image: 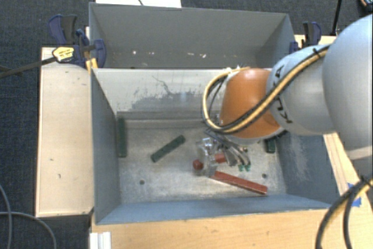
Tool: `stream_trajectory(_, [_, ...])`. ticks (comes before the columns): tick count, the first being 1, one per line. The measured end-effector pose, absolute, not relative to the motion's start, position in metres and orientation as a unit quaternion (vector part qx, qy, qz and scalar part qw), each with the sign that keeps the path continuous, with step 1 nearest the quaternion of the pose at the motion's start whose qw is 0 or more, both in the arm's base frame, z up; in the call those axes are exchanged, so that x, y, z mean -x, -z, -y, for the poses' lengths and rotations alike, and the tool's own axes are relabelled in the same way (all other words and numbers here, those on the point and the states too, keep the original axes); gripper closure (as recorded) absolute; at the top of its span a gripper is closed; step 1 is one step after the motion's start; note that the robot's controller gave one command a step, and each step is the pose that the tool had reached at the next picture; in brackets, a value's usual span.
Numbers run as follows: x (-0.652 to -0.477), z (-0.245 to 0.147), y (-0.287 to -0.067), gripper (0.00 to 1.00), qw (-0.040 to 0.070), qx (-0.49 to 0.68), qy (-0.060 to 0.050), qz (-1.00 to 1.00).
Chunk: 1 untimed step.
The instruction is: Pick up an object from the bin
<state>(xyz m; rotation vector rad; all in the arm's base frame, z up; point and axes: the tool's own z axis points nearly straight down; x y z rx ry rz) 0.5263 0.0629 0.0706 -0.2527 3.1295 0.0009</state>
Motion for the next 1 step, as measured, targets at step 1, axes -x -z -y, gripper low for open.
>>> stream_trajectory(1, [-0.5556,-0.0097,-0.2145,1.0,0.006,0.094,0.001,-0.996])
